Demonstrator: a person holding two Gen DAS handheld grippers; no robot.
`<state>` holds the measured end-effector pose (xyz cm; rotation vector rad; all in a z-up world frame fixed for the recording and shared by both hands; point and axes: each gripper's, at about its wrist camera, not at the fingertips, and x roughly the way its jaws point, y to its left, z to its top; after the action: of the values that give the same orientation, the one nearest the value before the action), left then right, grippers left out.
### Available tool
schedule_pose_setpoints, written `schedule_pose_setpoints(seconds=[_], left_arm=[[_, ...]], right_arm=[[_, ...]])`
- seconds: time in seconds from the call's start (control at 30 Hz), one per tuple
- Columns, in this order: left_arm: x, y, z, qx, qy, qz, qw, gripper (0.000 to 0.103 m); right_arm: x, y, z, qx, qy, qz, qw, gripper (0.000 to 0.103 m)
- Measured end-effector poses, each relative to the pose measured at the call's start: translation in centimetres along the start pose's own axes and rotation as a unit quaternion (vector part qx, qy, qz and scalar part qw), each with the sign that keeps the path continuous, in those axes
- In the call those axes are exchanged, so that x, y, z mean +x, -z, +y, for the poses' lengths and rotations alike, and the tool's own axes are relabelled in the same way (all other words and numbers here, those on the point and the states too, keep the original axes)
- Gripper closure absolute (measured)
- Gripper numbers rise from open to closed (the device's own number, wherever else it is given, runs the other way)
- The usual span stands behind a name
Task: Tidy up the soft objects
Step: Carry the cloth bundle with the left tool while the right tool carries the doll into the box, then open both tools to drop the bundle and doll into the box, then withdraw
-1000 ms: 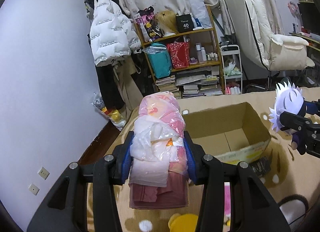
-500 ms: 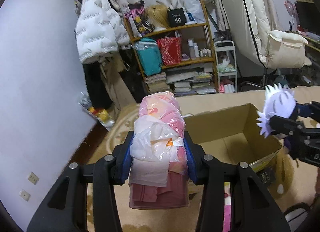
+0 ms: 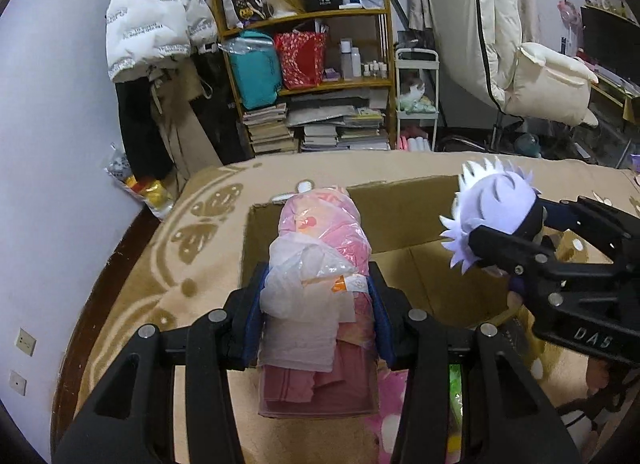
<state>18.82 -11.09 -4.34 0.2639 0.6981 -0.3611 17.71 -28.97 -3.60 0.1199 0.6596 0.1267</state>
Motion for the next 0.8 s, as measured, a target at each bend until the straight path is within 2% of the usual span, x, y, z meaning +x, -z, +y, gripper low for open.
schedule_pose_setpoints(seconds=[0.1,0.13,0.2,0.23,0.27,0.33,0.53,0.57,0.6,0.63,0.73,0.8], left_arm=[[0.5,0.4,0.0,0.003,-0.004,0.005,1.0000,0.056],[0.5,0.4,-0.1,0.006,-0.010,0.003,0.9999,0.053],[0.2,0.4,0.0,0.009,-0.024,-0.005,0.9997,0.040],[0.1,0.4,0.1,0.007,-0.026,-0.008,0.9996,0.038],[-0.1,0.4,0.3,0.003,-0.025,-0.008,0.9997,0.034],[-0.3,0.3,0.7,-0.003,-0.026,-0.006,0.9996,0.028],[-1.2,0.5,1.5,0.000,-0.053,-0.003,0.9986,0.014],[-1.4,0.5,1.6,0.000,-0.058,-0.002,0.9983,0.012],[-1.7,0.5,1.7,-0.001,-0.064,0.000,0.9980,0.011],[-2.1,0.5,1.8,-0.001,-0.067,0.002,0.9978,0.010],[-3.5,0.5,2.2,-0.007,-0.071,-0.001,0.9974,0.002],[-4.3,0.6,2.5,-0.009,-0.079,-0.003,0.9969,0.001]], right_arm=[[0.6,0.2,0.0,0.002,0.003,0.007,1.000,0.036],[0.7,0.2,-0.1,0.006,0.002,0.009,1.000,0.036],[0.7,0.2,-0.5,0.017,-0.003,0.009,1.000,0.036],[0.7,0.1,-0.7,0.024,-0.007,0.010,1.000,0.035],[0.8,0.1,-0.8,0.027,-0.010,0.011,1.000,0.033],[0.8,0.0,-1.0,0.033,-0.015,0.012,0.999,0.021],[0.3,-0.1,-1.1,0.036,-0.014,0.007,0.999,0.016],[0.2,-0.2,-1.1,0.037,-0.014,0.009,0.999,0.013],[0.1,-0.2,-1.2,0.040,-0.015,0.012,0.999,0.003],[-0.1,-0.2,-1.2,0.046,-0.016,0.016,0.999,0.000],[-1.3,-0.3,-1.3,0.064,-0.021,0.005,0.998,0.000],[-1.9,-0.5,-1.1,0.064,-0.020,0.003,0.998,0.000]])
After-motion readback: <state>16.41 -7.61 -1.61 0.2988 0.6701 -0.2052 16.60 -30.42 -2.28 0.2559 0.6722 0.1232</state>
